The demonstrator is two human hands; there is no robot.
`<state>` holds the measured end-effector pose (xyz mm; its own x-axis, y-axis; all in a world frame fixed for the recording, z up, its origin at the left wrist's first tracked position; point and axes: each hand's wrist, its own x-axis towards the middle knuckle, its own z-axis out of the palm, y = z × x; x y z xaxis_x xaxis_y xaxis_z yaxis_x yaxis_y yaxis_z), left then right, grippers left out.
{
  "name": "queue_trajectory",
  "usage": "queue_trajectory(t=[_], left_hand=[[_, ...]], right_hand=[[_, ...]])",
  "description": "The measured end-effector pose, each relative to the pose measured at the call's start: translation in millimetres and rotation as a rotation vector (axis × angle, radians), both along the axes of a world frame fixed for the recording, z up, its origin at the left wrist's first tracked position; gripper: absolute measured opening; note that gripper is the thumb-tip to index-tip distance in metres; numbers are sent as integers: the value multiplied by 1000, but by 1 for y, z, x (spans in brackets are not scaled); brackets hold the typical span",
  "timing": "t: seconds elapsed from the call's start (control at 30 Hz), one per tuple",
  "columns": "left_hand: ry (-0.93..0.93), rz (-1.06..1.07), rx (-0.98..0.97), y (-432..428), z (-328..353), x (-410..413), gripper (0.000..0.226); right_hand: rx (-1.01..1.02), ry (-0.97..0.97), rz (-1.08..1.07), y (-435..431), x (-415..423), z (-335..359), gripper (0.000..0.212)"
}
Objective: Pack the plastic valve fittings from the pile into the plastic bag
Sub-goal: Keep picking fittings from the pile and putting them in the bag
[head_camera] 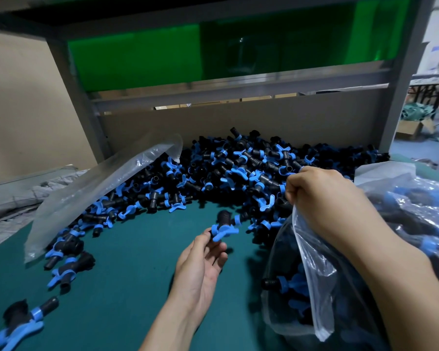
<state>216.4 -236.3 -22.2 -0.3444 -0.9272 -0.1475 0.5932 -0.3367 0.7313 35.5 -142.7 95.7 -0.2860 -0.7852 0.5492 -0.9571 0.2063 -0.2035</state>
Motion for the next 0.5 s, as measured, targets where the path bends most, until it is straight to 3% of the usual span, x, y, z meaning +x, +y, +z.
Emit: queue_trajectory(t=[0.5], left_hand=[[-93,27,-141,-2,-8,-4,22]], right_hand=[[16,-1,0,1,1,1,29]])
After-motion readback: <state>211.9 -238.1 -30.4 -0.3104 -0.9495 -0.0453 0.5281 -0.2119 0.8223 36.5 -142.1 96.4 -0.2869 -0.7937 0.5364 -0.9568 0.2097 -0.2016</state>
